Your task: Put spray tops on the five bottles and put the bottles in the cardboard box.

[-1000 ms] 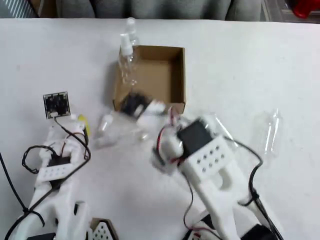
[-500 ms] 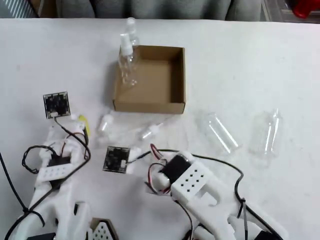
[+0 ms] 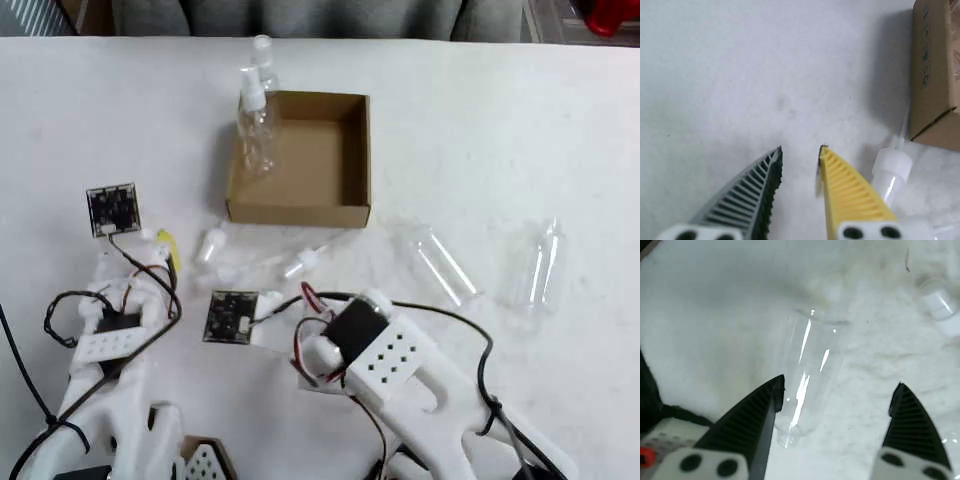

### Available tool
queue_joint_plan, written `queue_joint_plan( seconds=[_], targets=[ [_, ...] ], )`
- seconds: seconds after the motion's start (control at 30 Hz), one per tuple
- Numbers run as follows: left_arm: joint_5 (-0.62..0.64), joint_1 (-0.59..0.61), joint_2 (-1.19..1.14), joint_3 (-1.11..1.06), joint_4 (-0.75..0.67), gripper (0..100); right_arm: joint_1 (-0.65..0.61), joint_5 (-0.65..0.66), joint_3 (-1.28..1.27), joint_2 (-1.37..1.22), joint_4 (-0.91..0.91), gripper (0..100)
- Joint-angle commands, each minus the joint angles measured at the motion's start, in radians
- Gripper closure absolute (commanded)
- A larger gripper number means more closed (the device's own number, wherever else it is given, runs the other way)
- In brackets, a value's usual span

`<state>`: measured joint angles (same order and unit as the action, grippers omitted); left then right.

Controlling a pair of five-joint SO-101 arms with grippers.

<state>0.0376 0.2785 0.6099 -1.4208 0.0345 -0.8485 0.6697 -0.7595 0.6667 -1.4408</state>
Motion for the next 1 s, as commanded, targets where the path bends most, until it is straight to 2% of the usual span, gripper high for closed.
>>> queue_joint_plan(
  seconds=[0.0,0.1,0.2,0.57,0.7,0.8,0.87,0.97],
  targets=[
    [-0.012,-0.005,0.027,0.005,0.003,88,0.091,0.000,0.155,0.025,-0.136,79.3],
    [-0.012,-0.005,0.027,0.005,0.003,88,0.222,0.000,0.196,0.025,-0.180,91.3],
    [-0.012,-0.005,0.027,-0.005,-0.003,88,0.372,0.000,0.196,0.025,-0.186,98.7],
    [-0.012,-0.005,0.028,-0.008,-0.005,88,0.998,0.000,0.135,0.025,-0.182,98.3],
    [-0.012,-0.005,0.035,-0.009,-0.005,88,1.273,0.000,0.052,0.025,-0.073,98.3],
    [-0.008,-0.005,0.033,-0.017,-0.072,88,1.458,0.000,-0.043,0.024,0.044,98.3],
    [-0.008,0.012,0.035,-0.029,-0.118,88,1.544,0.000,-0.127,0.024,0.082,98.3],
    [-0.011,0.022,0.036,-0.044,-0.169,88,1.607,0.000,-0.235,0.025,0.140,98.3]
  ],
)
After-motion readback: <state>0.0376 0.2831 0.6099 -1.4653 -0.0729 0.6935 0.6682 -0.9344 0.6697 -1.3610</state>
